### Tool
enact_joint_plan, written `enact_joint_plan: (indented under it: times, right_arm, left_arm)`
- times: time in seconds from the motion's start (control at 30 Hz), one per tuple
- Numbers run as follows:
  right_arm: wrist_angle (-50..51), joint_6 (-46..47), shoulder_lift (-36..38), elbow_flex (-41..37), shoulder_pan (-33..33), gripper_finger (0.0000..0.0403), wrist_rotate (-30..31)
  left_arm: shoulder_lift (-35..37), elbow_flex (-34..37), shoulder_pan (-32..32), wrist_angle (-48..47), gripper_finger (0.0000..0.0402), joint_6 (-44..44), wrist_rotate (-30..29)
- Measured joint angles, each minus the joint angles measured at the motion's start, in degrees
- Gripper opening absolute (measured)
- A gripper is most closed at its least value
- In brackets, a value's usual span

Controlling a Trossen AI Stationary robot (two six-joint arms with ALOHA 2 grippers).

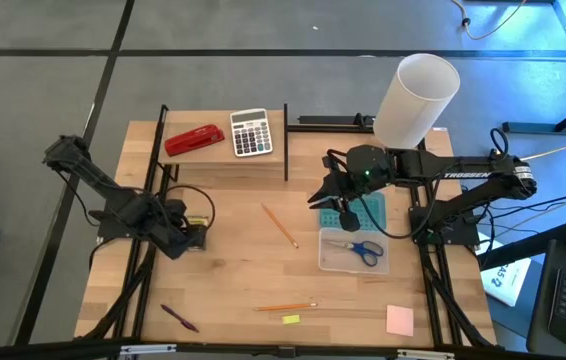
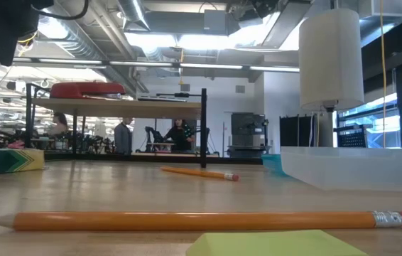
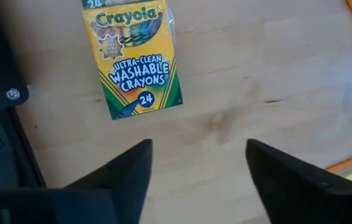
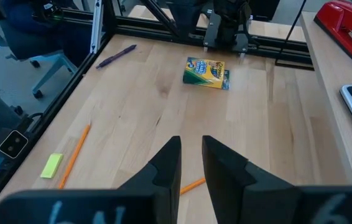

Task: Pack school essentials
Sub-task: Put the yellow crayon box into the blue supply box

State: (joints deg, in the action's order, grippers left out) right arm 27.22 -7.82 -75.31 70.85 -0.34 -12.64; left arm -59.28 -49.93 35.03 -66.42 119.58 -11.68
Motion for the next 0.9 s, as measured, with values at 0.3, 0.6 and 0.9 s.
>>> enact_joint_plan:
  times: [0.3,0.6,0.9]
  right_arm:
    - [0.0,0.0,0.0,0.0,0.0,0.0068,0.0]
    - [0.0,0.0,0.0,0.0,0.0,0.0068,0.0]
    - [0.0,0.0,0.0,0.0,0.0,0.0068,0.0]
  left_arm:
    - [-4.2,0.0,-0.7,0.0,0.0354,1.8,0.3]
    - [-8.4,0.0,-2.9,0.2,0.0397,2.0,0.7]
    - [-11.0,0.8,-5.2,0.8,0.0399,2.0,2.8]
